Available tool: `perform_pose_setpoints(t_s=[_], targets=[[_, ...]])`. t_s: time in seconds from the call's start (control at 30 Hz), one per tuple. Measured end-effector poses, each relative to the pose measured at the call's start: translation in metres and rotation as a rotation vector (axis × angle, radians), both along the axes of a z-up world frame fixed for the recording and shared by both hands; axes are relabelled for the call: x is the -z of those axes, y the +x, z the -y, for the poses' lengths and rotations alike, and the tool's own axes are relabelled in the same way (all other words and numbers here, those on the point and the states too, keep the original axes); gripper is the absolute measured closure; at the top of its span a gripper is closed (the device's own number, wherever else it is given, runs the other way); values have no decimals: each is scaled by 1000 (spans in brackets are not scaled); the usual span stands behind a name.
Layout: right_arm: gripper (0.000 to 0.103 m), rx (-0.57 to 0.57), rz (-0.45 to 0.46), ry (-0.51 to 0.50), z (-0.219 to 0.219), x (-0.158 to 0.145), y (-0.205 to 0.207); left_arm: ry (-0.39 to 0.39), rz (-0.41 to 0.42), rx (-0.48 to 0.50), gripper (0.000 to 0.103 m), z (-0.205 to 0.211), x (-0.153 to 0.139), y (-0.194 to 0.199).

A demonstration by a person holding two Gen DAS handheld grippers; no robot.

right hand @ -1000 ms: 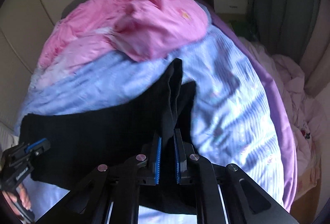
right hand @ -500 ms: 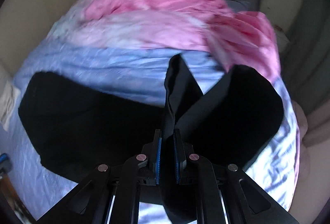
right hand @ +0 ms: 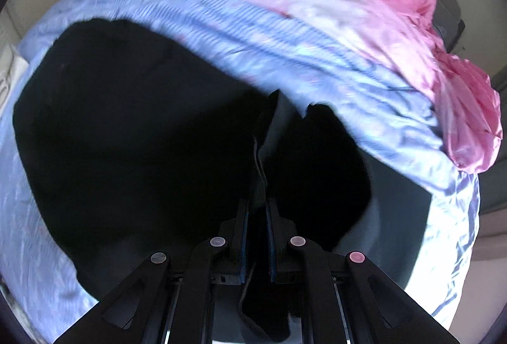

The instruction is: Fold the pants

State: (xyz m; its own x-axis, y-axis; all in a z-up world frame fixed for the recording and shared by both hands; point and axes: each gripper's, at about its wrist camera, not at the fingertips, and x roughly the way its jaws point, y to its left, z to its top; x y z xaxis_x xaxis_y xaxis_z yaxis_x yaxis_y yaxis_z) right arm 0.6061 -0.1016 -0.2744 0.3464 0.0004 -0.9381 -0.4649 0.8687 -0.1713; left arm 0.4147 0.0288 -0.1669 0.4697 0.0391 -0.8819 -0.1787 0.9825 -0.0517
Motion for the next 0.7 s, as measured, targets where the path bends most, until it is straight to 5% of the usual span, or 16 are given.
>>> perform_pose_setpoints(t_s=[0.1, 0.23, 0.37, 0.43, 0.6, 0.7], targets=[[92, -8, -10, -6, -25, 6, -8, -6, -3, -4, 91, -27, 6, 2], [86, -10, -40, -59, -54, 15, -13, 3, -21, -6, 75, -59, 14, 10], [51, -112, -3, -50, -86, -5, -46, 17, -26, -17, 66, -96, 17, 14], [47, -158, 81, 27, -95, -31, -73, 22, -32, -24, 66, -110, 17, 13], [47, 123, 65, 258, -54, -65, -87, 56, 0, -24, 51, -148, 18, 13], [46, 258, 46, 308, -37, -70, -90, -1, 42, -8, 36, -179, 24, 22]])
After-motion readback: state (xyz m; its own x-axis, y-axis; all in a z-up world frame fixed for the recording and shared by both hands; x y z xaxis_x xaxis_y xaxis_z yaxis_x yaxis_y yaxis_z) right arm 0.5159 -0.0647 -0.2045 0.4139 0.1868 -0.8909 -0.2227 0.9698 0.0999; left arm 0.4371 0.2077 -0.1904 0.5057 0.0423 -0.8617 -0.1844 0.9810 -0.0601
